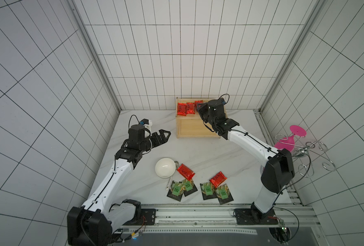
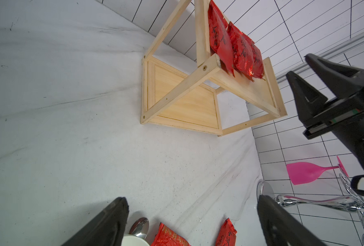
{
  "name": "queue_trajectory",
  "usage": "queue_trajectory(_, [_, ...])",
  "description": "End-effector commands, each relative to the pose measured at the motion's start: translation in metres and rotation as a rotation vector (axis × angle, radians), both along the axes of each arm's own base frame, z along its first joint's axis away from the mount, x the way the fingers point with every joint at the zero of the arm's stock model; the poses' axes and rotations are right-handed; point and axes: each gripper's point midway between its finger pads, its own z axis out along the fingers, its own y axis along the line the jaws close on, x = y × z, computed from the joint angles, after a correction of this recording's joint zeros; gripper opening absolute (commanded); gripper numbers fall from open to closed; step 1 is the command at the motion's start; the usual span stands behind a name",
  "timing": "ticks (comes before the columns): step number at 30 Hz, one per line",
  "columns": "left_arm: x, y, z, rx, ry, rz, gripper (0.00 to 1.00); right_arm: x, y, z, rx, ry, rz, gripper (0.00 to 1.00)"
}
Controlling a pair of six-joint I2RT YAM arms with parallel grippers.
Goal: Place the tea bags on the shelf by color
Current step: Place the tea bag on the shelf.
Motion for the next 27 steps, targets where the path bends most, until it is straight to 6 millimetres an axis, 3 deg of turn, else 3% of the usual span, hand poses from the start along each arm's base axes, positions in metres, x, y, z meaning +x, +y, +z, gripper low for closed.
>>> queue_trajectory(1, [0.002, 0.011, 0.002, 0.039, -0.009, 0.043, 0.98, -0.027, -0.004, 0.013, -0.093, -0.057, 0.194, 0.35])
queue_trajectory(4, [0.007, 0.017, -0.002, 0.090, -0.001, 0.073, 0.98, -0.034, -0.025, 0.014, -0.241, -0.098, 0.231, 0.35])
queue_trajectory(9, [0.012, 0.006, -0.010, 0.230, 0.050, 0.083, 0.98, -0.014, -0.047, -0.004, -0.404, -0.137, 0.320, 0.38])
queue_trajectory(13, [0.011, -0.001, -0.013, 0.368, 0.056, 0.118, 0.98, 0.005, -0.046, -0.017, -0.439, -0.152, 0.398, 0.44])
queue_trajectory(18, [0.015, 0.011, -0.016, 0.456, 0.090, 0.202, 0.98, 0.030, -0.040, -0.037, -0.411, -0.120, 0.459, 0.48])
queue_trajectory(27, [0.013, 0.019, -0.009, 0.381, 0.046, 0.261, 0.98, 0.056, -0.030, -0.040, -0.345, -0.153, 0.488, 0.52])
